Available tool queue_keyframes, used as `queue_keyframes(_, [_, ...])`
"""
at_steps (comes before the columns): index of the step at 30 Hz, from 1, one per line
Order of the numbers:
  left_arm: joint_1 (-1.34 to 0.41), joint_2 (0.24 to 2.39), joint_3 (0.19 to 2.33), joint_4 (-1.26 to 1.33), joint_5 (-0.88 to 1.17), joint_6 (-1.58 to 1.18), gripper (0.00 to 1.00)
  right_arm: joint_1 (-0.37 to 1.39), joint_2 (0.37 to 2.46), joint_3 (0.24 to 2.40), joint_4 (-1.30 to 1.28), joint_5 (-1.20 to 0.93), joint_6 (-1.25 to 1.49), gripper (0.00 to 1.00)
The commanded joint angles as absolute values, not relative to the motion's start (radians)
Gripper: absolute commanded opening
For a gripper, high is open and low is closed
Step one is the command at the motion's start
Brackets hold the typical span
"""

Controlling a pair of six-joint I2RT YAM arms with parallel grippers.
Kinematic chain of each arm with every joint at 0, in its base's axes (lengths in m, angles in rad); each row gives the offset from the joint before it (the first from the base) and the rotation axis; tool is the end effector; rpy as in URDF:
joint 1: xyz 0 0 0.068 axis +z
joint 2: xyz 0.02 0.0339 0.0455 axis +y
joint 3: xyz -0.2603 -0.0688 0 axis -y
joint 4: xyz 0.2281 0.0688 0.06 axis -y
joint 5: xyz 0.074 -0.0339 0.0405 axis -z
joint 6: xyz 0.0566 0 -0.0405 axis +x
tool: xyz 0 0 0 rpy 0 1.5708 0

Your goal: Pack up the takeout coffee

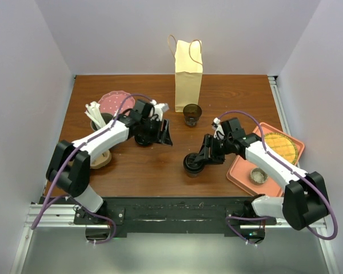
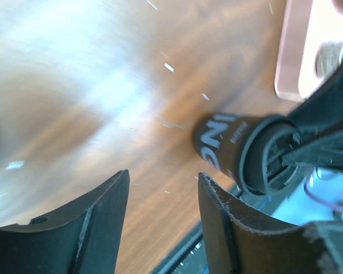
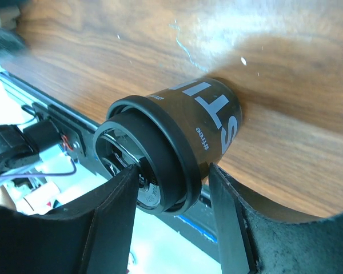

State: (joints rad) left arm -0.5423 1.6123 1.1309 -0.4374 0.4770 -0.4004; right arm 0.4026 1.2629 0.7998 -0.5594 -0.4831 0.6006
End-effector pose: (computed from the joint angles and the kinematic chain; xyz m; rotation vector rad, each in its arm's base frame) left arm 0.2745 -0.1958 0.2224 0.3986 2.5856 -0.9651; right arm 0.2075 0.1169 0.2074 0.0817 2.7370 0.9595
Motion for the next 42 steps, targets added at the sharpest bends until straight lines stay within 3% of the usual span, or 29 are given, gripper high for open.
queue_keyframes(1, [-0.509, 1.545, 1.149, -0.433, 0.463, -0.396, 0.6, 0.41, 1.324, 0.841, -0.453, -0.442, 0.632, 0.53])
queue_keyframes(17, [-0.512, 1.575, 1.107, -0.341, 0.618, -0.39, 0.67, 0.459, 1.65, 1.115, -0.405, -0.479, 0.549, 0.52])
queue_keyframes(24, [-0.52, 1.634, 1.126, -0.322, 0.58, -0.388, 0.68, 0.459, 1.66, 1.117, -0.385, -0.54, 0.54, 0.52])
queue_keyframes(34, [-0.525, 1.674, 1.173, -0.339, 0.518, -0.367, 0.65, 0.457, 1.649, 1.17, -0.442, -0.565, 0.528, 0.61])
queue_keyframes(42, [-0.525, 1.638, 1.17, -0.328, 0.529, -0.385, 0.72, 0.456, 1.628, 1.192, -0.479, -0.545, 0.537, 0.65])
